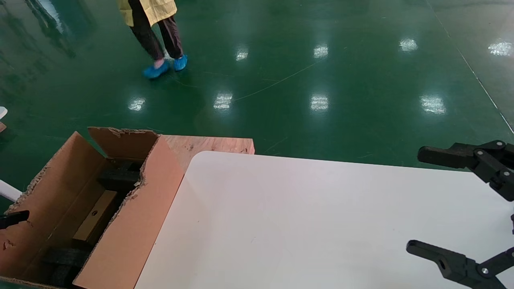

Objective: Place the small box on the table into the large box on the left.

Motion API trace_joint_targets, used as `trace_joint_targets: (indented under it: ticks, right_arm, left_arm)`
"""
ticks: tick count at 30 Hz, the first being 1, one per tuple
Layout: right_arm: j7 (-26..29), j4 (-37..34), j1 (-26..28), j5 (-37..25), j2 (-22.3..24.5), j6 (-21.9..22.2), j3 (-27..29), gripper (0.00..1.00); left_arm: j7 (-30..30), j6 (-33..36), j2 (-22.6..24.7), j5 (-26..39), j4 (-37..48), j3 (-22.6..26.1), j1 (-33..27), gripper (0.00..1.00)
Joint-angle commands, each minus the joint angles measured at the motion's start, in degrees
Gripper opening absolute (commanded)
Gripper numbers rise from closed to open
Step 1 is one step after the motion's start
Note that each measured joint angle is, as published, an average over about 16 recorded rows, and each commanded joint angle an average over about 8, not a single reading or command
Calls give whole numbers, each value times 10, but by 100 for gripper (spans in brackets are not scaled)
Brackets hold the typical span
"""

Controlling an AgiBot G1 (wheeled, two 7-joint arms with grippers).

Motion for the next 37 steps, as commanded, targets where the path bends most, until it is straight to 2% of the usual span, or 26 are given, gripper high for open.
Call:
trace_joint_targets:
  ticks: [1, 6, 13, 20, 28, 37]
  right_arm:
    - [0, 0, 0, 0, 0, 0, 0, 100]
    - [0, 0, 0, 0, 0, 0, 0, 100]
    - [0, 0, 0, 0, 0, 0, 0, 100]
    - [0, 0, 0, 0, 0, 0, 0, 100]
    - [0, 0, 0, 0, 0, 0, 0, 100]
    - [0, -1, 0, 0, 0, 0, 0, 100]
  left_arm:
    - [-1, -1, -1, -2, -1, 2, 1, 100]
    - [23, 13, 31, 32, -4, -28, -19, 100]
    - [39, 78, 102, 114, -24, -96, -91, 100]
    - [25, 129, 147, 111, -66, -132, -134, 100]
    - [27, 141, 158, 93, -80, -158, -118, 100]
    - [44, 157, 188, 62, -107, -243, -34, 100]
